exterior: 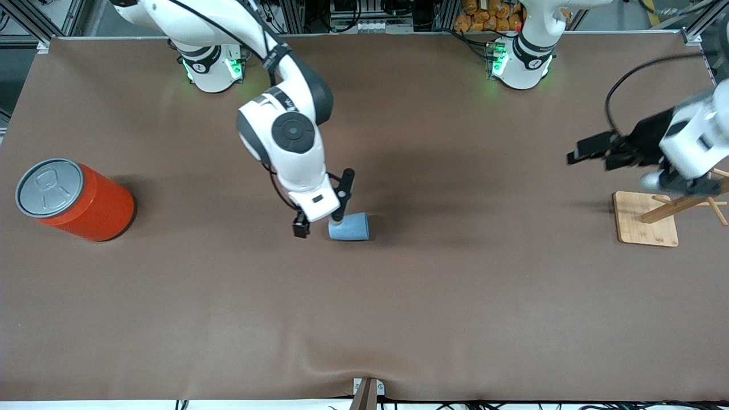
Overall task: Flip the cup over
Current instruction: 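Carry the blue cup toward the table middle and set it down, then withdraw the right gripper while the left gripper reaches the cup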
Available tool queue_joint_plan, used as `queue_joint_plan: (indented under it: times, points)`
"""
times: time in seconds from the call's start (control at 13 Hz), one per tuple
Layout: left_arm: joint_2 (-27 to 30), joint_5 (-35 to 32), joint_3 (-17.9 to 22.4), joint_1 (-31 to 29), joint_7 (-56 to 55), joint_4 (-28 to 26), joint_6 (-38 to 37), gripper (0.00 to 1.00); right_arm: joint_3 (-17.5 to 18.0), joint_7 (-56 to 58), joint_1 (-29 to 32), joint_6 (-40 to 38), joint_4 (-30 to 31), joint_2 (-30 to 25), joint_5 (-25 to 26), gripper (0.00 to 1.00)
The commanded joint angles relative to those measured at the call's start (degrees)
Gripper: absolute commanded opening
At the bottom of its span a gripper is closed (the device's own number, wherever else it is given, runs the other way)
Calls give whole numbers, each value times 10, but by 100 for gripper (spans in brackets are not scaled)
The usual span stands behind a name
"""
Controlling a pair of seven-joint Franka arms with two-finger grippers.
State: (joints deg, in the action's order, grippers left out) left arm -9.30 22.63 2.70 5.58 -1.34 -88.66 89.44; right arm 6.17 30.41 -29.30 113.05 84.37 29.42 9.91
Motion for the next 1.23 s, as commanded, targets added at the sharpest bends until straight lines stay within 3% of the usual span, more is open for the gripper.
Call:
queue_joint_plan:
  times: [0.0,0.23,0.46,0.62,0.92,1.15]
  points:
    - [-51,29,-8,17,4,13,45,100,-10,-142,18,-32,17,-38,4,100]
    - [-131,168,-22,19,43,13,101,100,-75,-186,24,-115,17,-95,7,100]
    - [-207,230,-44,29,138,5,157,100,-153,-237,27,-122,18,-130,-2,100]
    - [-232,258,-65,43,141,2,189,100,-151,-284,63,-134,23,-157,-16,100]
    - [-259,356,-67,91,143,-32,236,100,-150,-287,118,-215,32,-199,-74,100]
    - [-269,407,-67,137,142,-50,299,100,-101,-287,227,-216,68,-233,-97,100]
